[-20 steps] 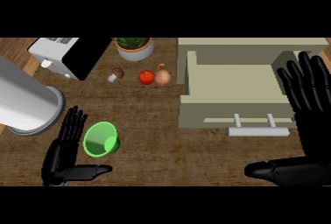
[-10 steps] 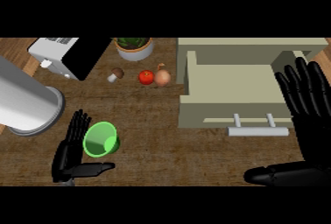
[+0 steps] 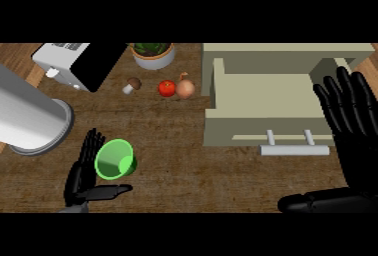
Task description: Pick up the cup, place it into the drawer and close the drawer
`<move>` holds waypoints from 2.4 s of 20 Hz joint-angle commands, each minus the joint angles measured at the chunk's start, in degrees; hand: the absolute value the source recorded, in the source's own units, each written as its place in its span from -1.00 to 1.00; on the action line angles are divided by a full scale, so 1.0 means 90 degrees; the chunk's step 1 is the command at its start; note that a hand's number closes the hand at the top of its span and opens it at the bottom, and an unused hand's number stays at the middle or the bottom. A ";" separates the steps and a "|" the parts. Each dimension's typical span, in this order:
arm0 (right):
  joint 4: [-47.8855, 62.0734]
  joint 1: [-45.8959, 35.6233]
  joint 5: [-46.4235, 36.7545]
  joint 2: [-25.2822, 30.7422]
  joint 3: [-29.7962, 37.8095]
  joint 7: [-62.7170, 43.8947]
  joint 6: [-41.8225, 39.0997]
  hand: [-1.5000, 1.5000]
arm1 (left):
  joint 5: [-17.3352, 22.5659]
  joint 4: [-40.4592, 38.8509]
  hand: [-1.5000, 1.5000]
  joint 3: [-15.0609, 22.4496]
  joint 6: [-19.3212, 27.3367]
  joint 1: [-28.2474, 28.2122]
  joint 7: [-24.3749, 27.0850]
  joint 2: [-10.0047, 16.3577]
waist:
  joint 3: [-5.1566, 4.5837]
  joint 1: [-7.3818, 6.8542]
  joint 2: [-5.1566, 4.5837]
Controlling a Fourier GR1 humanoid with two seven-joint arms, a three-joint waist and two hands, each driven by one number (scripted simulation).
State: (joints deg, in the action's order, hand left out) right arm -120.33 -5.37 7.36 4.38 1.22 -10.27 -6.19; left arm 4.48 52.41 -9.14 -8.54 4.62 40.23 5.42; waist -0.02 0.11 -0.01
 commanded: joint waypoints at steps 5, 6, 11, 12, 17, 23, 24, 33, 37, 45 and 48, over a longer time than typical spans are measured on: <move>0.0184 -0.0203 -0.0121 -0.0109 -0.0031 0.0144 0.0104 -1.00 | 0.0064 -0.1191 -1.00 -0.0242 -0.0332 0.0500 0.0637 0.0385 | -0.0001 -0.0001 -0.0003; -0.0080 0.0414 -0.0160 -0.0187 -0.0167 0.0356 -0.0037 -1.00 | -0.0114 -0.1025 -1.00 0.0050 0.0026 0.0550 0.0525 -0.0021 | 0.0001 0.0008 0.0001; 0.0393 0.0121 -0.0304 -0.0265 -0.0129 0.0511 0.0092 -1.00 | 0.0013 -0.1519 -1.00 -0.0014 -0.0309 0.0663 0.0918 -0.0074 | 0.0000 -0.0002 -0.0003; -0.0399 -0.0051 0.0256 0.0119 0.0210 -0.0458 -0.0019 -1.00 | 0.0215 -0.1082 -1.00 -0.0097 -0.0474 0.0597 0.0583 0.0157 | 0.0001 -0.0003 0.0005; -0.0132 0.0051 -0.0038 -0.0013 -0.0053 -0.0088 -0.0071 -1.00 | 0.0208 -0.1704 -1.00 -0.0079 -0.0240 0.1045 0.0746 -0.0157 | 0.0000 0.0006 -0.0001; 0.0170 -0.0133 0.0197 -0.0002 0.0126 0.0029 -0.0123 -1.00 | 0.0277 -0.3331 -1.00 -0.0332 -0.1388 0.1597 0.1635 0.0349 | -0.0007 0.0051 -0.0021; -0.0115 0.0302 0.0243 0.0051 0.0153 0.0067 -0.0253 -1.00 | 0.0230 -0.2846 -1.00 -0.0111 -0.1229 0.1312 0.1593 -0.0059 | -0.0003 0.0042 -0.0007; 0.0220 -0.0284 0.0132 0.0033 0.0204 -0.0116 -0.0025 -1.00 | 0.0607 -0.2633 1.00 -0.0152 -0.2031 0.1632 0.1269 0.0166 | -0.0002 0.0008 -0.0009; 0.0524 -0.0298 0.0176 0.0079 0.0222 0.0110 -0.0192 -1.00 | 0.0382 -0.2757 1.00 -0.0044 -0.1670 0.1721 0.1797 0.0075 | -0.0003 0.0021 -0.0014; 0.0062 -0.0368 0.0173 0.0131 0.0213 -0.0356 -0.0022 -1.00 | 0.0953 -0.2360 1.00 -0.0674 -0.0998 0.1546 0.1899 0.0297 | -0.0003 -0.0019 -0.0001; 0.0241 -0.0159 0.0050 -0.0004 0.0170 0.0108 -0.0070 -1.00 | 0.0879 -0.2344 1.00 -0.0679 -0.0648 0.1547 0.2173 0.0244 | -0.0001 0.0000 -0.0006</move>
State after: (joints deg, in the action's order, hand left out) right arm -119.82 -7.06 9.28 5.22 3.63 -11.59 -6.90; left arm 11.47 30.93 -13.82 -15.15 18.16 55.03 7.52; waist -0.04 0.14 -0.02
